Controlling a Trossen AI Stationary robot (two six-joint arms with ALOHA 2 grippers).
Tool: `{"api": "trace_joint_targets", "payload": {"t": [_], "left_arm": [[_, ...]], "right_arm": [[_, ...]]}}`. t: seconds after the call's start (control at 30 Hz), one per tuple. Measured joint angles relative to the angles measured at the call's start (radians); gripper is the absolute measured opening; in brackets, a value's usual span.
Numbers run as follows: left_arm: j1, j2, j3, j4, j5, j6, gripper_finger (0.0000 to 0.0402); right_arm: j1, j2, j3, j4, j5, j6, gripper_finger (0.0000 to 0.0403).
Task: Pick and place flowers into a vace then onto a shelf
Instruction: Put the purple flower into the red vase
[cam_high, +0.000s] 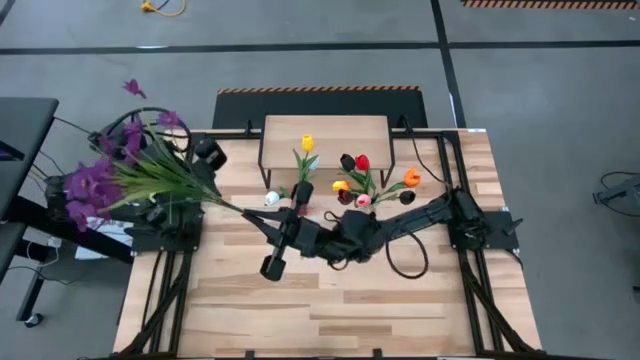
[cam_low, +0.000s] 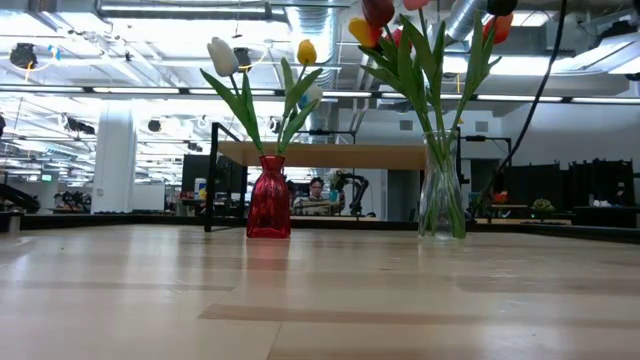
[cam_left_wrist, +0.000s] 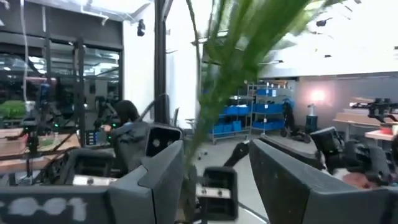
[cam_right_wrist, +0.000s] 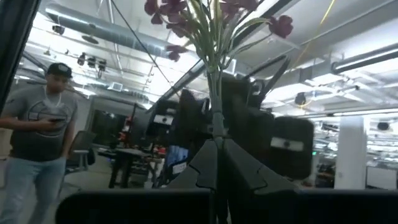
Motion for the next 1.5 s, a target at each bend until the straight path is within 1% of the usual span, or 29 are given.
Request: {"api": "trace_joint_targets", "payload": {"t": [0.23, 0.33, 0.53, 0.7, 0.93, 1.1, 1.33, 1.5], "left_arm": [[-0.004, 0.006, 0.000, 0.011, -0.080, 0.054, 0.0174], [-0.004, 0.007, 0.000, 0.028, -0.094, 0.056, 0.0174], [-0.004, 0.007, 0.000, 0.073, -0.099, 0.036, 0.0174], [-0.015, 0.007, 0.000, 0.073, -0.101, 0.035, 0.0174], [-0.043, 0.012, 0.000, 0.072, -0.095, 0.032, 0.0174], [-0.046, 0.011, 0.000, 0.061, -0.085, 0.033, 0.0174], [-0.046, 0.012, 0.000, 0.025, -0.077, 0.036, 0.0174], [-0.046, 0.022, 0.000, 0.033, -0.085, 0.051, 0.0174]], "right_arm": [[0.006, 0.011, 0.000, -0.007, -0.005, 0.012, 0.0001], [0.005, 0.011, 0.000, -0.018, 0.017, 0.012, 0.0001], [0.006, 0.010, 0.000, -0.033, 0.061, 0.013, 0.0001], [0.004, 0.010, 0.000, -0.038, 0.089, 0.012, 0.0001], [-0.002, 0.010, 0.000, -0.028, 0.088, 0.011, 0.0001], [0.002, 0.011, 0.000, -0.006, 0.031, -0.021, 0.0001], [0.007, 0.011, 0.000, 0.026, 0.026, -0.029, 0.0001], [-0.002, 0.011, 0.000, 0.022, 0.030, -0.014, 0.0001]]}}
